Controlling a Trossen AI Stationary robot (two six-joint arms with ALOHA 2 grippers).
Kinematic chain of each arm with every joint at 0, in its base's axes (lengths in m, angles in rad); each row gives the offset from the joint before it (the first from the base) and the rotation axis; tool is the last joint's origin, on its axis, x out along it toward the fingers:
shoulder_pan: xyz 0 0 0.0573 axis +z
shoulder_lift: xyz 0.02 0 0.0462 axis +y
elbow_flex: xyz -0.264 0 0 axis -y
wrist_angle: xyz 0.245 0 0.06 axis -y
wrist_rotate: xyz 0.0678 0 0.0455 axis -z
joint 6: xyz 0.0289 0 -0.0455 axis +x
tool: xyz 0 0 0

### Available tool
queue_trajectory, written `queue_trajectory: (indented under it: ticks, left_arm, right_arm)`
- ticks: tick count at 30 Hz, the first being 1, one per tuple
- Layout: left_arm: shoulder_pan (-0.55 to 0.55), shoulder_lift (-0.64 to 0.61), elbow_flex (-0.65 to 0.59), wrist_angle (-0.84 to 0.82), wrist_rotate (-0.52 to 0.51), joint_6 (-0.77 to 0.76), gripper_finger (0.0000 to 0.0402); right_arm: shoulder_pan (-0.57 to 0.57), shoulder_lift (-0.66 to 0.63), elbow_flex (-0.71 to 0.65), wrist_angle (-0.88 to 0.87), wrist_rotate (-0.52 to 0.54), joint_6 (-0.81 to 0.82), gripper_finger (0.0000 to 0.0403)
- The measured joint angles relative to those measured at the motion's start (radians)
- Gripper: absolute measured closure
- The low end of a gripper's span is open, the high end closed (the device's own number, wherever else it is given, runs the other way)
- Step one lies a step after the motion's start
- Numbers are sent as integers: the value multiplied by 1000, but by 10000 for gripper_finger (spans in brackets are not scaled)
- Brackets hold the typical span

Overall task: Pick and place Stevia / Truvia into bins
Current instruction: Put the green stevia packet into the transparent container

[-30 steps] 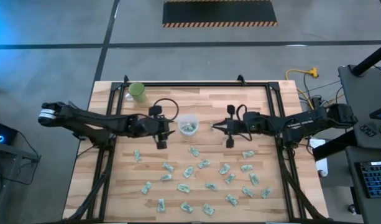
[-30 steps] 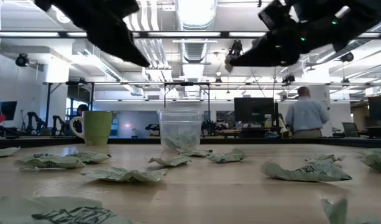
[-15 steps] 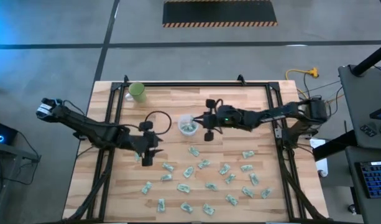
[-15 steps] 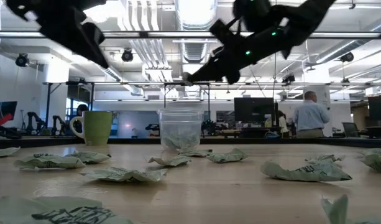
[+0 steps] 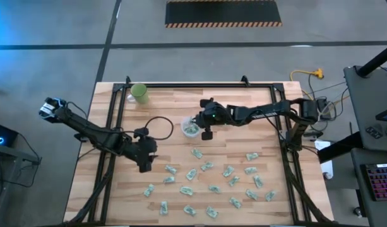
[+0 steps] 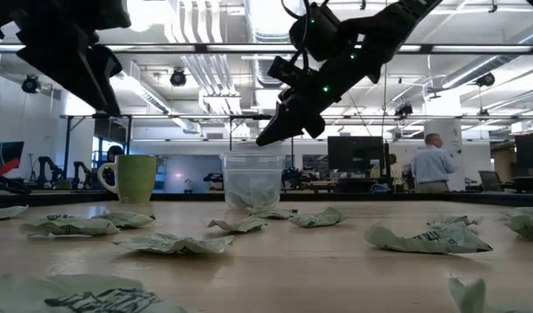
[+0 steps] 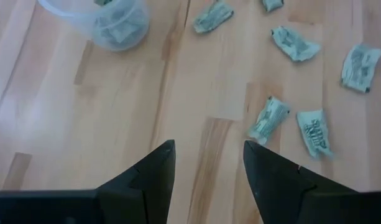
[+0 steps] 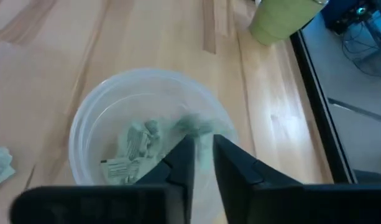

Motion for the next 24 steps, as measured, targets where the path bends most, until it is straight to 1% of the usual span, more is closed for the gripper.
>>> queue_trajectory:
  ticks: [2, 7, 10, 17, 21, 24]
  left_arm:
    - [-1, 1, 0, -40, 1, -19, 228]
    - [-2, 0, 0, -139, 10, -127, 228]
    - [-2, 0, 0, -200, 52, -195, 228]
    - [-3, 0, -32, -224, 205, -286, 228]
    - [-4, 0, -85, -226, 262, -359, 228]
    - [-4, 0, -127, -217, 291, -405, 228]
  right_arm:
    - [0, -3, 0, -5, 0, 2, 329]
    - [-1, -39, -16, -8, 1, -3, 287]
    - [2, -67, -33, -18, -14, -19, 272]
    - [2, -142, -71, -103, -149, -28, 262]
    - [2, -179, -90, -164, -220, -27, 262]
    - [3, -201, -115, -165, -242, -24, 263]
